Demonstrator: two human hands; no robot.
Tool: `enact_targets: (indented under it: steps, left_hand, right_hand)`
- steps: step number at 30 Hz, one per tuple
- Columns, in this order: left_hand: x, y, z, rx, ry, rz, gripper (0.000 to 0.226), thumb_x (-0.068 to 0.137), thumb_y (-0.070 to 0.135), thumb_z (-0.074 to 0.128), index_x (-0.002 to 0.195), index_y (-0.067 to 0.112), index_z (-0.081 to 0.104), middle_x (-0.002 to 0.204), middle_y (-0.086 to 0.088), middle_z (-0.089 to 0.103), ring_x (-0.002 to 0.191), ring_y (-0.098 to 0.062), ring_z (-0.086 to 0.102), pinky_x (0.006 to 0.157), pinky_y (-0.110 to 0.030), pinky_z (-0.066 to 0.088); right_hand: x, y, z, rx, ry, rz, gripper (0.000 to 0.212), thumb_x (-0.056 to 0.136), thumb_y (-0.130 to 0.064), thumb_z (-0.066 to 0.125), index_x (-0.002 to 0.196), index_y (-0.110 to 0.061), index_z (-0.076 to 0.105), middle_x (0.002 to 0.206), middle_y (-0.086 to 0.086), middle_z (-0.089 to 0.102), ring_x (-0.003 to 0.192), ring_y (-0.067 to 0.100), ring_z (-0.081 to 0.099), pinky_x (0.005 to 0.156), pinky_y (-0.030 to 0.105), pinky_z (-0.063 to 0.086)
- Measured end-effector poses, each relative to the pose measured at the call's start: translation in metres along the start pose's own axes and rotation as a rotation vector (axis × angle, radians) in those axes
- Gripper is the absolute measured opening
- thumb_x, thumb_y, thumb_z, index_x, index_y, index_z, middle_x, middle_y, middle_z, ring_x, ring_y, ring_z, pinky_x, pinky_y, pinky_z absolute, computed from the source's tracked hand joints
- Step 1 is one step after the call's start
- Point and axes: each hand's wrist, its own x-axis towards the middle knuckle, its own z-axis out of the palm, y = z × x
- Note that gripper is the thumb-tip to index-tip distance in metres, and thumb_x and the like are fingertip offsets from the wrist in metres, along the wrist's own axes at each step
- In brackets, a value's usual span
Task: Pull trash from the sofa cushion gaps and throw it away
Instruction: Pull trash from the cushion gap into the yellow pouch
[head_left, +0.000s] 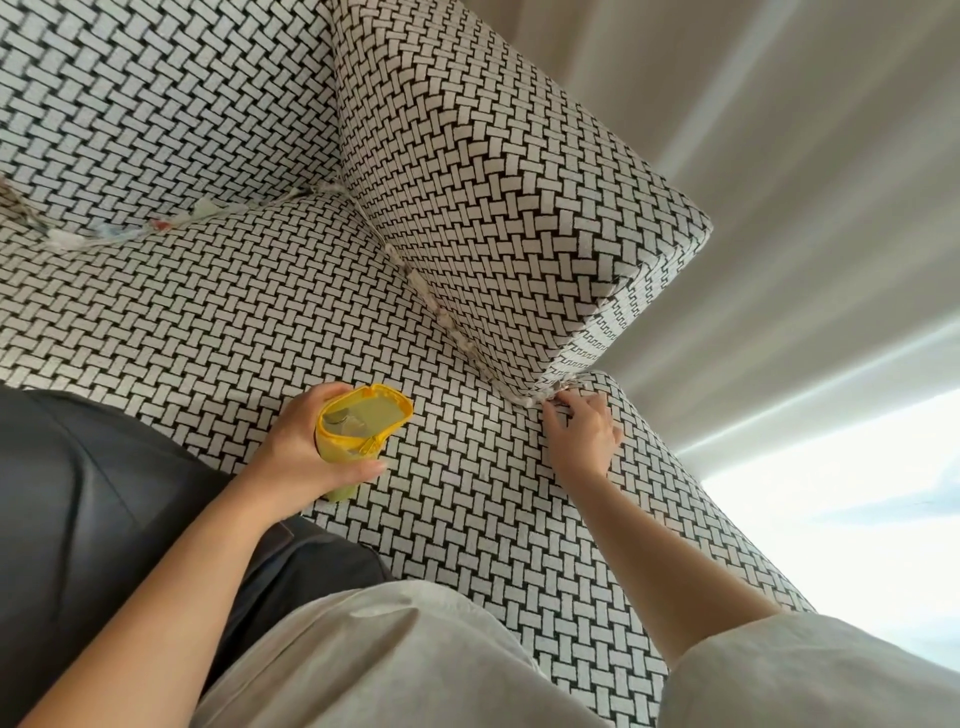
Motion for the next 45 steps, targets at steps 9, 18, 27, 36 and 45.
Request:
enact_targets:
  steps: [9,18,27,36,45]
  left_hand:
    - [0.000,-0.001,0.000,-0.004,-0.016,-0.013,0.081,0.057,0.034,0.086,0.125,0.036,0.040,0.123,0.005,0.046,0.111,-0.015,0.047,0.091,-0.034,0.039]
    - [-0.002,0.001,-0.001,0.031,-0.002,-0.042,0.082,0.057,0.036,0.086,0.124,0.041,0.039,0.123,0.007,0.045,0.112,-0.016,0.047,0.094,-0.039,0.040]
    - [-0.004,0.005,-0.001,-0.023,0.004,-0.060,0.079,0.053,0.038,0.087,0.114,0.051,0.039,0.120,0.009,0.049,0.110,-0.014,0.050,0.088,-0.036,0.044]
    - [-0.012,0.016,-0.002,-0.004,0.022,-0.083,0.080,0.058,0.033,0.085,0.123,0.041,0.039,0.122,0.011,0.044,0.112,-0.011,0.044,0.086,-0.028,0.035]
    - [-0.015,0.019,-0.005,0.040,0.110,-0.124,0.091,0.056,0.045,0.084,0.131,0.030,0.034,0.125,0.007,0.041,0.117,-0.013,0.036,0.095,-0.032,0.033]
  right_hand:
    - [-0.026,0.003,0.008,0.033,0.066,-0.265,0.022,0.089,-0.034,0.056,0.101,-0.021,0.069,0.086,-0.004,0.060,0.085,0.018,0.049,0.078,0.032,0.032]
    - [-0.054,-0.013,0.017,0.300,0.044,-0.411,0.022,0.089,-0.030,0.054,0.079,-0.018,0.070,0.066,-0.010,0.060,0.059,0.006,0.048,0.067,0.027,0.038]
    - [-0.092,-0.116,0.000,0.815,-0.404,-0.268,0.014,0.089,-0.016,0.056,0.082,-0.012,0.067,0.071,-0.002,0.063,0.062,0.004,0.051,0.058,0.016,0.044]
    - [-0.090,-0.113,0.012,0.666,-0.410,-0.280,0.020,0.094,-0.017,0.048,0.103,-0.015,0.066,0.093,0.003,0.056,0.073,0.007,0.048,0.064,0.013,0.037]
    - [-0.102,-0.117,0.008,0.912,-0.808,-0.066,0.032,0.097,-0.027,0.042,0.127,-0.018,0.037,0.112,0.005,0.059,0.097,0.016,0.061,0.083,0.033,0.054]
